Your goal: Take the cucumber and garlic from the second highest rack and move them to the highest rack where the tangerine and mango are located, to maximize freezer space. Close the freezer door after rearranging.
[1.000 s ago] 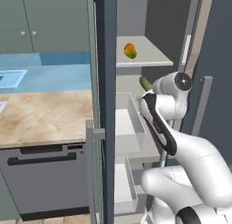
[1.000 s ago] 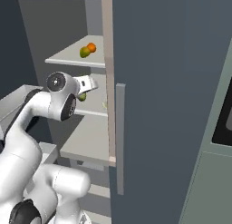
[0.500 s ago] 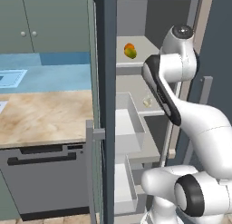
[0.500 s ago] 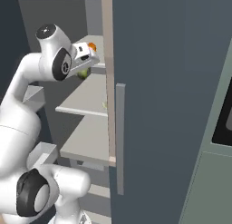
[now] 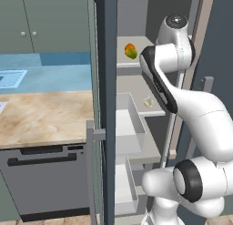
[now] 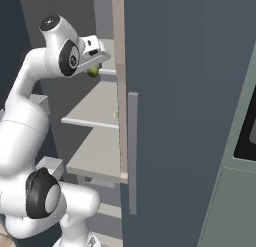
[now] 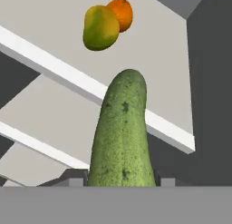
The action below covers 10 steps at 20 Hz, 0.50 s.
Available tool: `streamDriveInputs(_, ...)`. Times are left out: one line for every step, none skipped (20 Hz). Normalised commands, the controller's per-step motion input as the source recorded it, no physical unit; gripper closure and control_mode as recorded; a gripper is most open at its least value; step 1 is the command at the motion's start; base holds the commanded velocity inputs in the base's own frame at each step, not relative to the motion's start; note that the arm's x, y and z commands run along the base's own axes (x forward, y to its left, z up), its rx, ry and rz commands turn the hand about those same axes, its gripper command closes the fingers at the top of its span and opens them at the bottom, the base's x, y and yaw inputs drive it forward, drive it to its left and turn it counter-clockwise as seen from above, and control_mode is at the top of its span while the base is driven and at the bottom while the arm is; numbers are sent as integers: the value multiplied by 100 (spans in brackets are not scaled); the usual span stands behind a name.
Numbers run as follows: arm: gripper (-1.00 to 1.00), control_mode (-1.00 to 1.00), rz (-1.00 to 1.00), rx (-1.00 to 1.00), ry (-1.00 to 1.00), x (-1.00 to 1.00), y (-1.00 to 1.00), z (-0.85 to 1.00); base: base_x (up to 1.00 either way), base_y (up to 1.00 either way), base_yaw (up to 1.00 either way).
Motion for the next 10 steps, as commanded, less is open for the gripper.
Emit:
streamDriveInputs(100, -100, -5, 0, -7, 49, 0, 0, 0, 0, 0)
streamDriveInputs(100, -100, -4, 0, -8, 50, 0, 0, 0, 0, 0)
streamDriveInputs(100, -100, -4, 0, -11, 49, 0, 0, 0, 0, 0)
streamDriveInputs(100, -100, -4, 0, -9, 57, 0, 0, 0, 0, 0)
streamDriveInputs(100, -100, -5, 0, -5, 57, 0, 0, 0, 0, 0)
streamDriveInputs(100, -100, -5, 0, 0, 70, -4, 0, 0, 0, 0)
streamDriveInputs(100, -100, -5, 0, -1, 64, -5, 0, 0, 0, 0)
streamDriveInputs(100, -100, -4, 0, 0, 73, -7, 0, 0, 0, 0)
streamDriveInputs(100, -100, -3, 0, 0, 74, -8, 0, 0, 0, 0)
streamDriveInputs(100, -100, -1, 0, 0, 81, -10, 0, 0, 0, 0)
